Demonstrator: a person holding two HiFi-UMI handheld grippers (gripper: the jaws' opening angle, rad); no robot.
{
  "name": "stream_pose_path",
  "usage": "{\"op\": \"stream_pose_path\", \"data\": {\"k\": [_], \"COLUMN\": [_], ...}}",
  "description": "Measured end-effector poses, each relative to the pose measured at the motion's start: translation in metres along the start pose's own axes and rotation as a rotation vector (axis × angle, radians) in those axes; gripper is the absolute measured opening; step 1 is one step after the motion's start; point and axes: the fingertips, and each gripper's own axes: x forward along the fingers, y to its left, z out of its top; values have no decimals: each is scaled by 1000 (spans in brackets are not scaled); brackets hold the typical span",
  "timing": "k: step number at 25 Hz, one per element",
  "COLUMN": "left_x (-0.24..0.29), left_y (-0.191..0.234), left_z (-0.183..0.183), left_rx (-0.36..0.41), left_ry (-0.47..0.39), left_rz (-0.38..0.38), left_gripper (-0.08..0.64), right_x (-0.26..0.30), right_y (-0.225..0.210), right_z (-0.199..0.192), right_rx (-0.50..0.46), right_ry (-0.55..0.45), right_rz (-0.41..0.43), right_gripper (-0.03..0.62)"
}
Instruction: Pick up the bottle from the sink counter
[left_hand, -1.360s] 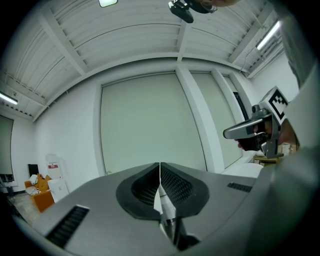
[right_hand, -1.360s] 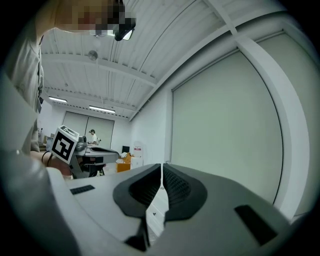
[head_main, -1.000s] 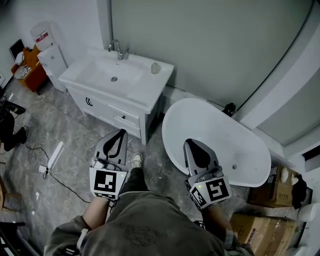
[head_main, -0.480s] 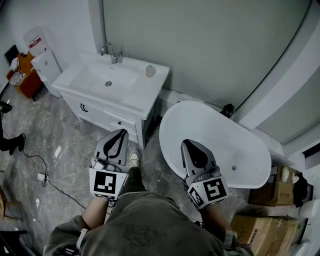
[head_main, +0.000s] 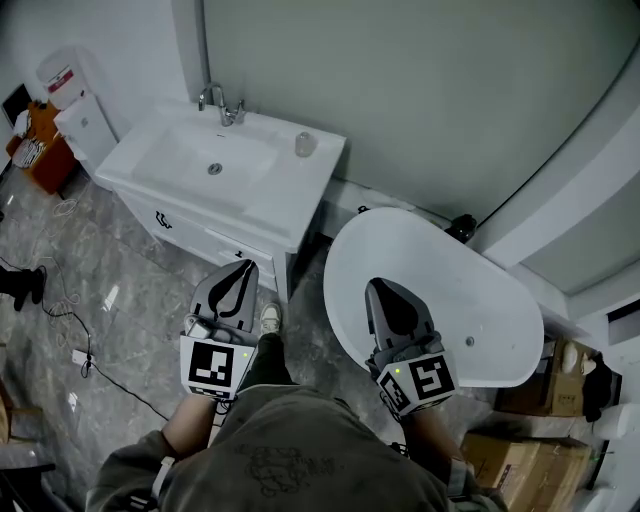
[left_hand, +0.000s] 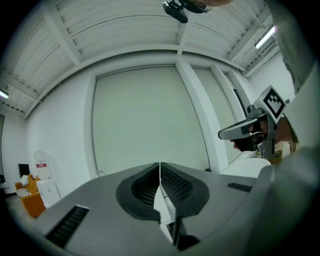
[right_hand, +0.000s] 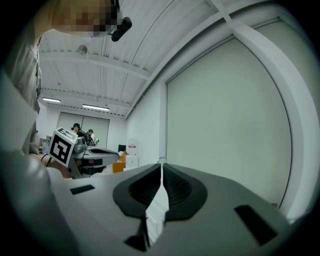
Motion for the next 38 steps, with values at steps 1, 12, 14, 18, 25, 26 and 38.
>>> {"op": "stream_pose_path", "data": {"k": [1, 12, 14, 18, 25, 26, 38], "left_x": [8, 101, 120, 167, 241, 251, 319], "left_y": [6, 93, 108, 140, 195, 202, 264], "left_z": [-2, -22, -24, -30, -33, -34, -52], "left_rx": [2, -15, -21, -23, -10, -10, -17], "left_ry": [0, 50, 55, 66, 54, 54, 67], "left_rz": [-3, -37, -50, -77, -121, -124, -163], "left_gripper": [20, 20, 20, 20, 20, 20, 20], "right_x": [10, 138, 161, 214, 297, 308, 384], "right_y": [-3, -32, -37, -55, -85, -89, -121], "right_z": [-1, 8, 11, 12, 18, 20, 21], "right_rx": [3, 14, -3, 7, 4, 8, -11], "right_ry": [5, 76, 89, 95, 112, 110, 156], "right_rz": [-1, -3, 3, -11, -49, -55, -104], "right_gripper": [34, 34, 34, 35, 35, 35, 35]}}
